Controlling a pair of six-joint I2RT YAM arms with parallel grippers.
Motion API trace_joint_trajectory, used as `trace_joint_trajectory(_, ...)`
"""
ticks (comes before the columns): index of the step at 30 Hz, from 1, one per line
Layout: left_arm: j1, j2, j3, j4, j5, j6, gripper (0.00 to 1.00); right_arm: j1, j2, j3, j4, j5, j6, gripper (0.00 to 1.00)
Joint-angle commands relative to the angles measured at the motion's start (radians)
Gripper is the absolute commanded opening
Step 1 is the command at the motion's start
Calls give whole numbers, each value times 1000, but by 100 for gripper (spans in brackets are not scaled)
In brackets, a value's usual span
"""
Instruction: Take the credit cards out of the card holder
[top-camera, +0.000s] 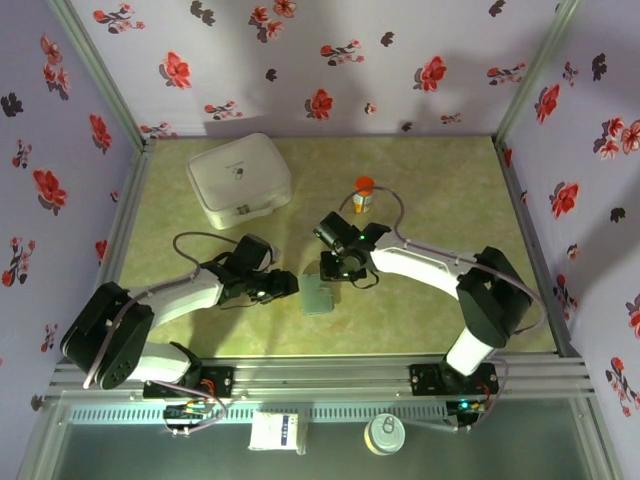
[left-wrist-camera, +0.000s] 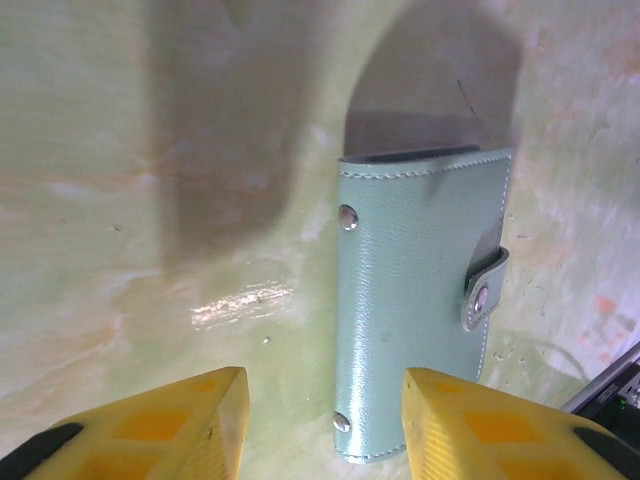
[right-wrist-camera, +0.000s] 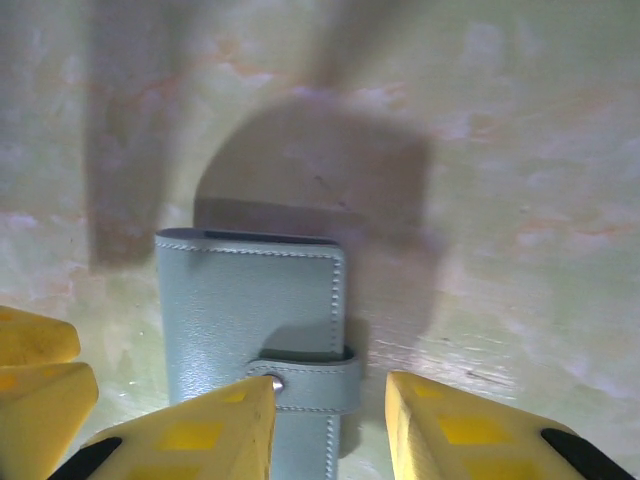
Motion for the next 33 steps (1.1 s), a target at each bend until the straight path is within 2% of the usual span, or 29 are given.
trace_joint_trajectory(1, 16, -19, -26, 47, 19, -31, 44, 38, 53, 56, -41, 24, 37, 36)
trace_joint_trajectory(8, 30, -24, -54, 102, 38, -57, 44, 91, 138, 121, -100, 45, 72, 34)
trace_joint_trajectory(19, 29, -16, -67, 139, 48, -89, 37, 107, 209, 153, -147, 43, 83, 33)
trace_joint_trajectory(25, 25, -9, -60, 142, 61, -95, 24, 107, 242, 143, -127, 30, 85, 31)
trace_joint_trajectory(33, -17, 27, -29, 175, 67, -125, 19, 106, 243, 105, -88, 20, 91, 23)
